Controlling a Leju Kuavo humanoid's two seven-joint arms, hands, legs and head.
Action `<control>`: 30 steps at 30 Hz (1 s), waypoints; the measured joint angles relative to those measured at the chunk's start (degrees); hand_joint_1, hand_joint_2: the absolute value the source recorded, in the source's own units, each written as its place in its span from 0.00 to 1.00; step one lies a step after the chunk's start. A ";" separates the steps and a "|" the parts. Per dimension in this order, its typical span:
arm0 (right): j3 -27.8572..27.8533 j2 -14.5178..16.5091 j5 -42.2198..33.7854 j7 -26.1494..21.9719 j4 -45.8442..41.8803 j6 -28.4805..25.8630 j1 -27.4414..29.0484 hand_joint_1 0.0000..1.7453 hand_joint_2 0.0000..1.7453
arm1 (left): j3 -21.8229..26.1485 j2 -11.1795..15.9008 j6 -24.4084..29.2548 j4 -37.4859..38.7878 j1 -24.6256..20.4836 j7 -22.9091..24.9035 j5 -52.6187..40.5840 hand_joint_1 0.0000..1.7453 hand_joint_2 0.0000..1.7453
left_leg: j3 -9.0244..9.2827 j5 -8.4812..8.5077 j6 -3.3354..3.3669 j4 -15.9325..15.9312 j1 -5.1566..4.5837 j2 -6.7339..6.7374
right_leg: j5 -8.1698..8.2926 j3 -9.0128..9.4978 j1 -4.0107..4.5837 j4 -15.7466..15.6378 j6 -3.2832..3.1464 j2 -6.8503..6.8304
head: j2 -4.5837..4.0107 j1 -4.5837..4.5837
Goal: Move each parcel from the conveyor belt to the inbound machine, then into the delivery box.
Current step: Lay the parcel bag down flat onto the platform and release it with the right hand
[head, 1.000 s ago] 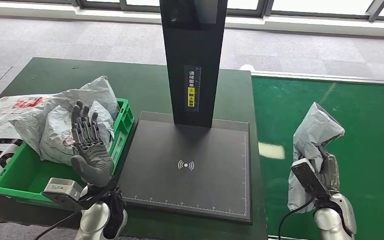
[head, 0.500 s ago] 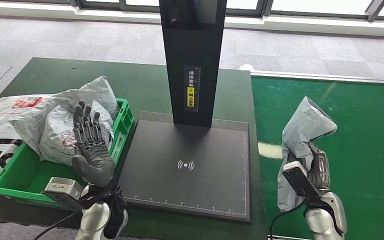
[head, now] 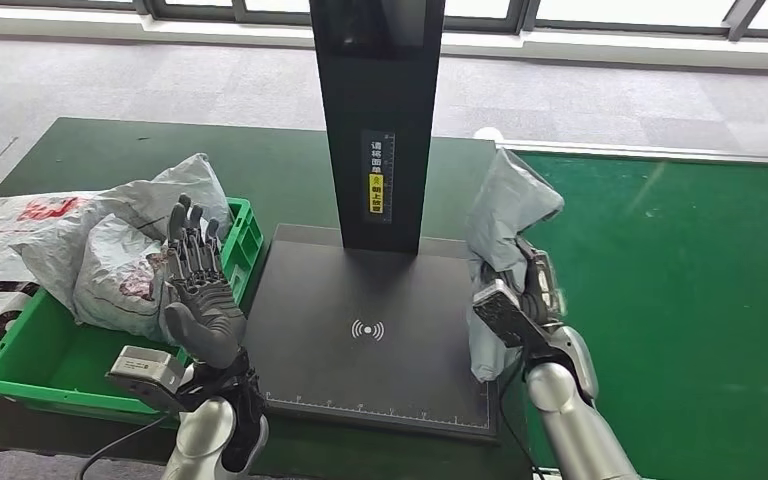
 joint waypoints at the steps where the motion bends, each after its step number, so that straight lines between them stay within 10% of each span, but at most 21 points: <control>1: 1.49 1.34 -0.06 0.03 2.67 -0.44 -1.89 1.00 1.00 | -0.37 -0.22 0.09 0.14 -0.27 0.00 -0.03 0.00 0.00 | 0.01 0.02 -0.02 0.00 0.00 0.03 | 0.02 -0.03 0.00 0.01 -0.01 0.02 | 0.00 -0.01; 21: 10.04 9.74 -2.30 1.62 22.20 1.49 -11.43 1.00 1.00 | -1.87 -0.76 1.14 1.52 -0.69 0.00 -0.02 0.00 0.00 | -0.05 0.14 -0.13 -0.01 0.02 -0.30 | 0.00 -0.03 0.00 0.07 -0.03 -0.22 | 0.00 -0.01; 25: 10.39 10.29 -2.09 1.95 23.46 1.85 -11.68 0.00 1.00 | -1.89 -0.76 1.16 1.50 -0.55 0.00 -0.02 0.00 0.00 | -0.06 0.14 -0.13 -0.01 0.02 -0.30 | 0.00 -0.03 0.00 0.07 -0.03 -0.21 | 0.00 -0.01; 30: 13.06 10.56 2.05 9.13 26.54 8.85 -12.58 0.00 1.00 | -1.89 -0.73 1.50 1.31 -0.47 0.00 -0.04 0.00 0.00 | -0.07 0.14 -0.13 -0.01 0.03 -0.34 | 0.00 -0.03 0.00 0.07 -0.04 -0.26 | 0.00 -0.01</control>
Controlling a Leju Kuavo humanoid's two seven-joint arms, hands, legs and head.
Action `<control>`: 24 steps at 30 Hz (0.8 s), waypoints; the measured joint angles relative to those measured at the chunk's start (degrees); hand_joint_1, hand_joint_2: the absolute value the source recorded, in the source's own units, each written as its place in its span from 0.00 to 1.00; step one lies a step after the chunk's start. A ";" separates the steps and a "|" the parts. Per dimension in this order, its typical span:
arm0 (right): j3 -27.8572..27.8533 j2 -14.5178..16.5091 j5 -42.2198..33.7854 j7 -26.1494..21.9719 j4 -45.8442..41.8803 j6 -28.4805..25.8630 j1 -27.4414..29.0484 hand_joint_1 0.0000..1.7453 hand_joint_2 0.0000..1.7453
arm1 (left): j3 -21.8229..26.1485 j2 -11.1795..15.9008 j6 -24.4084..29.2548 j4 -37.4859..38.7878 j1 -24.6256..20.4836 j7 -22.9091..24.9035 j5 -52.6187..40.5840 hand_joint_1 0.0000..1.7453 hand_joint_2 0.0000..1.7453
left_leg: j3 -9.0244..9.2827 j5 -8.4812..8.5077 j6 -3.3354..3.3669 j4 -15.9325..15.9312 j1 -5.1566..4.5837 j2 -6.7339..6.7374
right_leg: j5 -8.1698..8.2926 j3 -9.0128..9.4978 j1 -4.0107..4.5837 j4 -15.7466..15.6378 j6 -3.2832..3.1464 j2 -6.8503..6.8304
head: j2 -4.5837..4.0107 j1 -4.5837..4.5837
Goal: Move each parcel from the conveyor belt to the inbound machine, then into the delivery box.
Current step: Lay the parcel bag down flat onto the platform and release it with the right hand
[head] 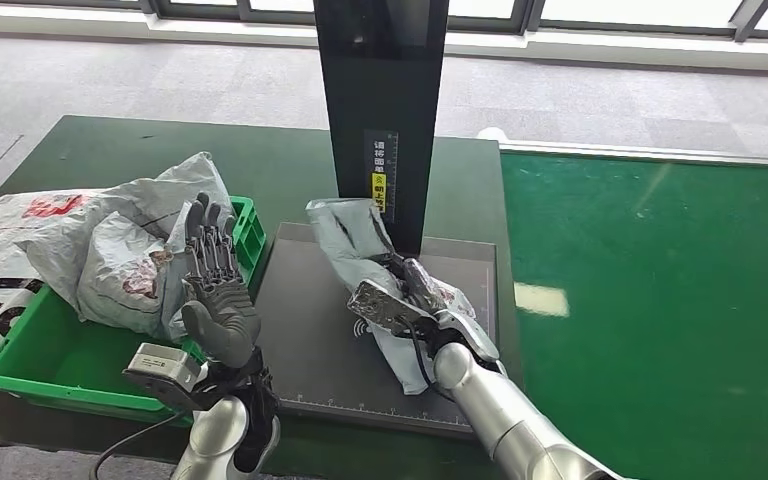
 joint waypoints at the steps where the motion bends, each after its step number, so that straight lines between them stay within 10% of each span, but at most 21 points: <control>1: 0.62 0.15 0.16 0.37 0.59 0.58 0.09 0.00 1.00 | 0.00 0.02 -0.01 -0.02 0.01 0.00 0.01 0.00 0.00 | -0.01 0.00 0.00 0.00 0.00 -0.01 | 0.00 0.00 0.00 0.00 0.00 -0.01 | 0.00 0.00; 24: 1.43 -1.47 -10.14 -8.65 -11.13 -1.40 9.99 0.00 1.00 | -0.01 1.17 4.10 1.27 -0.06 0.00 -1.39 0.00 0.00 | -0.04 -0.01 0.00 0.00 0.00 0.04 | 0.00 -0.12 -0.01 -0.01 0.00 0.03 | 0.00 0.00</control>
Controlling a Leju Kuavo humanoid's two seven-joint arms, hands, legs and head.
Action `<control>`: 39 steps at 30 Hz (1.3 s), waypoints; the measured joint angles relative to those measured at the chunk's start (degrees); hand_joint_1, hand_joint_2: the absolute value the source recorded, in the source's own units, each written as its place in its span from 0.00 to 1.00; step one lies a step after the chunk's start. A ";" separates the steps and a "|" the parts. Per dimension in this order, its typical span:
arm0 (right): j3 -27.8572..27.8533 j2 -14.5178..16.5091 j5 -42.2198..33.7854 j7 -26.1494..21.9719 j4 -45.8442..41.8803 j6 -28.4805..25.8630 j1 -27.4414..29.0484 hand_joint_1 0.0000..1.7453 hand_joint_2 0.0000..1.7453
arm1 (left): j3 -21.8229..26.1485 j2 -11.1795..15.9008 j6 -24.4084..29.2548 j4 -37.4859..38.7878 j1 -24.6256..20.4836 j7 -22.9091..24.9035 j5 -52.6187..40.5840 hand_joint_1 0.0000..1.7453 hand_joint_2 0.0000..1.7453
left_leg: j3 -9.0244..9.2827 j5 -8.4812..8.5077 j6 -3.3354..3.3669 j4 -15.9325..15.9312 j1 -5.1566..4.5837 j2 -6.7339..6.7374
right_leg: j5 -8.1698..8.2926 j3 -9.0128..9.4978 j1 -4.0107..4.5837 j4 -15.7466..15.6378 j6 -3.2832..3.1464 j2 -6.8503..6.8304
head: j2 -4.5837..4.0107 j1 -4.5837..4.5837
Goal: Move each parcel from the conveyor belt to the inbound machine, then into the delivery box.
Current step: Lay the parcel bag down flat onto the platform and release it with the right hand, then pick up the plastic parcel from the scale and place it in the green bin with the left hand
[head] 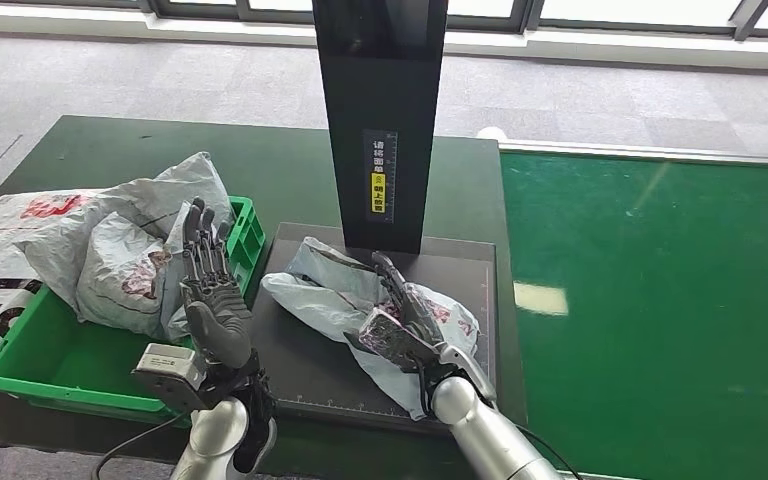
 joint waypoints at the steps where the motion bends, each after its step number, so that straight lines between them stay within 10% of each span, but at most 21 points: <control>1: -0.10 -0.27 -0.11 -0.32 -1.63 -0.52 1.07 0.00 1.00 | -0.01 0.09 0.48 0.09 0.00 0.00 -0.12 0.00 0.00 | -0.01 0.00 0.00 0.00 0.00 0.00 | 0.00 -0.01 0.00 0.00 0.00 0.00 | 0.00 0.00; 12: -1.86 -3.21 5.74 -3.22 -28.33 -18.18 21.40 0.00 1.00 | -0.90 0.26 7.86 0.16 0.84 1.96 -2.33 0.00 0.00 | -0.09 -0.20 -0.03 0.00 -0.02 0.03 | -0.14 -0.13 -0.01 -0.03 -0.06 0.01 | 0.00 0.00; 23: -2.03 -4.33 6.30 -3.74 -37.29 -20.16 27.93 0.00 1.00 | -2.09 0.39 8.57 0.40 0.15 3.78 -3.88 0.00 0.00 | -0.02 -0.21 -0.06 0.00 -0.01 0.06 | -0.13 -0.10 -0.01 -0.03 -0.06 0.06 | 0.00 0.00; 30: -2.08 -4.36 -0.22 -10.11 -45.68 -22.70 32.39 0.00 1.00 | -4.06 2.97 7.04 2.67 -0.98 13.70 -25.76 0.00 0.00 | -0.04 -0.23 -0.07 0.00 -0.02 0.11 | -0.15 -0.13 -0.01 -0.03 -0.08 0.09 | 0.00 0.00; 33: -2.08 -4.48 -3.11 -11.50 -50.11 -24.08 33.30 0.00 1.00 | -4.09 4.47 4.37 4.01 -1.25 16.06 -32.50 0.00 0.75 | -0.03 -0.24 -0.08 -0.01 -0.01 0.12 | -0.17 -0.13 -0.01 -0.02 -0.11 0.09 | 0.00 0.00; 37: -2.18 -4.61 -5.77 -11.61 -56.42 -24.47 33.67 0.00 1.00 | -4.10 6.10 -0.20 4.92 -1.17 20.18 -43.46 0.00 0.75 | -0.02 -0.23 -0.08 -0.01 -0.01 0.12 | -0.17 -0.11 -0.01 -0.02 -0.11 0.09 | 0.00 0.00; 38: -2.31 -4.61 -6.54 -11.61 -57.85 -24.49 33.53 0.00 1.00 | -4.15 6.52 -1.52 5.21 -1.13 21.17 -46.05 0.00 1.00 | -0.02 -0.23 -0.08 -0.01 -0.01 0.12 | -0.17 -0.11 -0.01 -0.02 -0.11 0.09 | 0.00 0.00; 39: -2.44 -4.62 -7.19 -11.61 -58.99 -24.48 33.32 0.00 1.00 | -4.26 6.91 -2.78 5.62 -1.14 22.02 -48.36 0.00 1.00 | -0.02 -0.23 -0.08 -0.01 -0.01 0.12 | -0.17 -0.11 -0.01 -0.02 -0.11 0.09 | 0.00 0.00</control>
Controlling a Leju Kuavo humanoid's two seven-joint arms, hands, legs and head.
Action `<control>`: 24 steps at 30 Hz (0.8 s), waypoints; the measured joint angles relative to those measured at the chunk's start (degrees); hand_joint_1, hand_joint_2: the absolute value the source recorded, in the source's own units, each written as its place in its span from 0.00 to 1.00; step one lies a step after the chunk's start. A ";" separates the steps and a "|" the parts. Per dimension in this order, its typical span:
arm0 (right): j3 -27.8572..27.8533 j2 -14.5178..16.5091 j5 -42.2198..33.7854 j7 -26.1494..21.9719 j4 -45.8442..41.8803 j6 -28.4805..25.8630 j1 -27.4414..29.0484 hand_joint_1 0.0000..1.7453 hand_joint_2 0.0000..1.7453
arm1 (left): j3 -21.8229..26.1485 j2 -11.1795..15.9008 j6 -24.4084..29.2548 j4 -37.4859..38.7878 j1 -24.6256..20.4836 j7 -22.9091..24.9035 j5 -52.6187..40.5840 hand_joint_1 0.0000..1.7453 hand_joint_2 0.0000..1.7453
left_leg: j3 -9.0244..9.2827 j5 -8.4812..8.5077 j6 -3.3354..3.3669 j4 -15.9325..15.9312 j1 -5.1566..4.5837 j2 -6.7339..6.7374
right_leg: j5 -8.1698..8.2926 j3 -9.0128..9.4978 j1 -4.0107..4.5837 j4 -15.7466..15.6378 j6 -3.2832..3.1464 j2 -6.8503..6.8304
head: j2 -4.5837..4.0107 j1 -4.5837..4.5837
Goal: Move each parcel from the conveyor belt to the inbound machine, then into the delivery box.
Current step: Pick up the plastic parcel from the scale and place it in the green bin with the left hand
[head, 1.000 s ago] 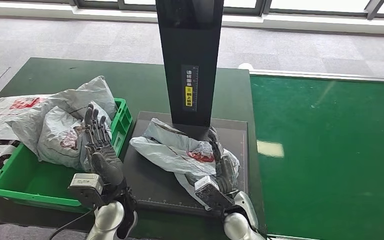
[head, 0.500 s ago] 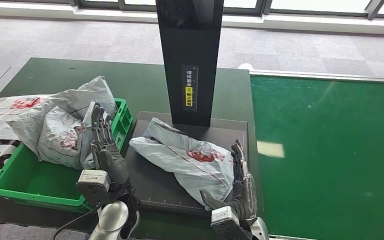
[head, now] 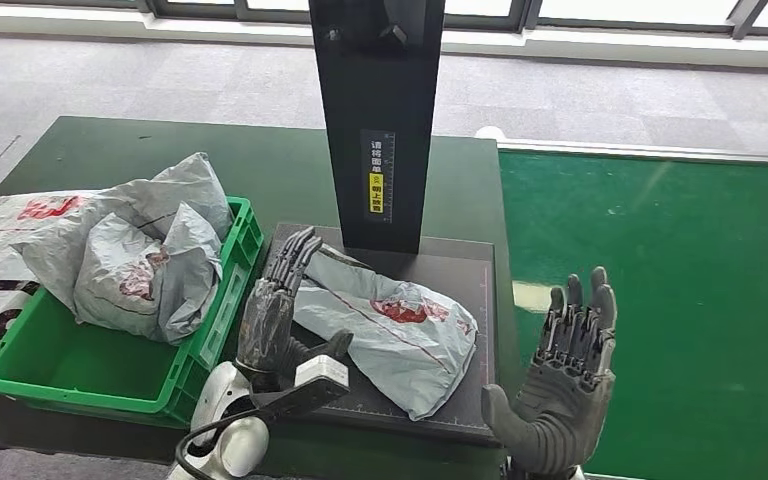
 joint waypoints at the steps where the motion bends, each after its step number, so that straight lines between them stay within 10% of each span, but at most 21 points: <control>1: -0.12 -0.02 -0.47 0.00 -0.91 0.01 -0.29 0.00 1.00 | -0.20 0.38 -1.27 0.57 -0.07 0.76 -2.19 0.00 1.00 | 0.00 0.00 0.00 0.00 0.00 0.00 | 0.00 0.01 0.00 0.00 0.00 0.00 | 0.00 0.00; 24: -0.45 -0.47 -3.69 0.02 -2.48 0.14 -6.60 0.00 1.00 | -7.15 4.99 -16.42 18.47 -6.54 -2.19 -11.70 0.00 1.00 | 0.09 0.02 0.02 -0.01 0.00 -0.12 | -0.02 0.16 0.00 0.00 -0.02 -0.12 | 0.00 0.00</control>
